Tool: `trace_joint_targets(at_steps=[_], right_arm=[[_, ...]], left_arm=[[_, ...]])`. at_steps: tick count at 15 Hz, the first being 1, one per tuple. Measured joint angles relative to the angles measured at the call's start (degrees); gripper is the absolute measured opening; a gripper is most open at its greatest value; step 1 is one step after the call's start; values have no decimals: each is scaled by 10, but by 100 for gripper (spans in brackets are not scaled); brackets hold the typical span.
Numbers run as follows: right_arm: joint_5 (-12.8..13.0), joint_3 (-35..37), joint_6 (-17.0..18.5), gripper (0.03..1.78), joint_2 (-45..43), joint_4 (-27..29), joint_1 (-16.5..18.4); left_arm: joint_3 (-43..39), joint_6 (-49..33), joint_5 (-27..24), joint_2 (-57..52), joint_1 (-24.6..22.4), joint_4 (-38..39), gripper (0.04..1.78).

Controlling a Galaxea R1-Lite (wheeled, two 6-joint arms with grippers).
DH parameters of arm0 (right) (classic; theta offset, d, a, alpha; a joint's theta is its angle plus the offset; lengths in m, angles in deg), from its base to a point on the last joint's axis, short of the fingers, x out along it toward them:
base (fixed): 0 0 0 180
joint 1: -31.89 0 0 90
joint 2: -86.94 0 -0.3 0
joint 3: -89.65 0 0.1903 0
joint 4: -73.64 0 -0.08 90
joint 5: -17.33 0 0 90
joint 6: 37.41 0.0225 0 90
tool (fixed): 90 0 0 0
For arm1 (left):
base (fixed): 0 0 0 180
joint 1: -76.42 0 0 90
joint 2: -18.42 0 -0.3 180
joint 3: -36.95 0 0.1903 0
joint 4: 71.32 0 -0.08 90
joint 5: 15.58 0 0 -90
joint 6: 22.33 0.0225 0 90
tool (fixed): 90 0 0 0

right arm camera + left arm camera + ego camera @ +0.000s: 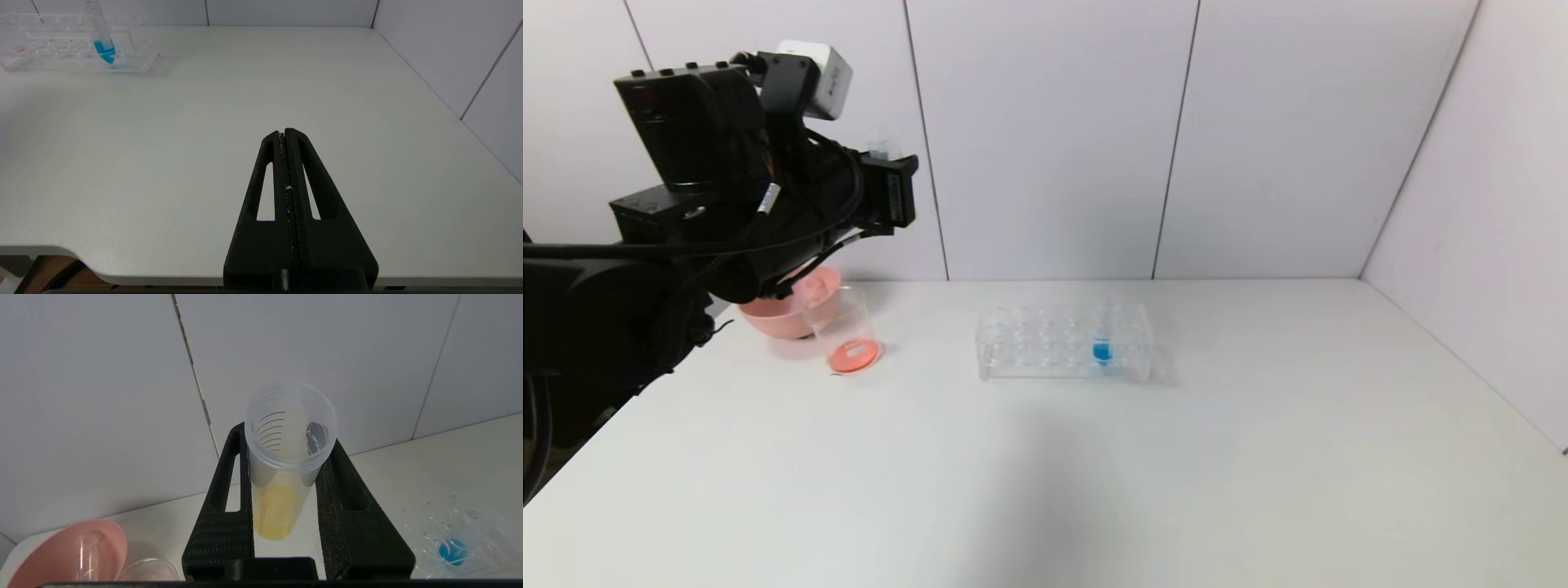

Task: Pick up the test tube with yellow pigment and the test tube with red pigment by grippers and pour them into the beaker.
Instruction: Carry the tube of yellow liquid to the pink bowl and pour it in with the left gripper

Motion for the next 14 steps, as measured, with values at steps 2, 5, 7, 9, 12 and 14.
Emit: trace_joint_targets(at_steps=[2, 5, 7, 9, 12, 14], right_arm=[[0, 0, 0, 11, 0, 0, 0], [0, 0, 0, 11, 0, 0, 0], [0, 0, 0, 11, 0, 0, 0], [0, 0, 0, 11, 0, 0, 0], [0, 0, 0, 11, 0, 0, 0], [0, 0, 0, 11, 0, 0, 0]], left_arm=[[-5, 0, -28, -13, -34, -11, 45], [-14, -1, -68, -26, -85, -27, 45], [-20, -3, -84, -30, -117, -28, 45], [-26, -5, -102, -31, -148, -28, 45], [-35, -6, -134, -30, -194, -28, 45], [-41, -5, -145, -28, -222, -28, 45]])
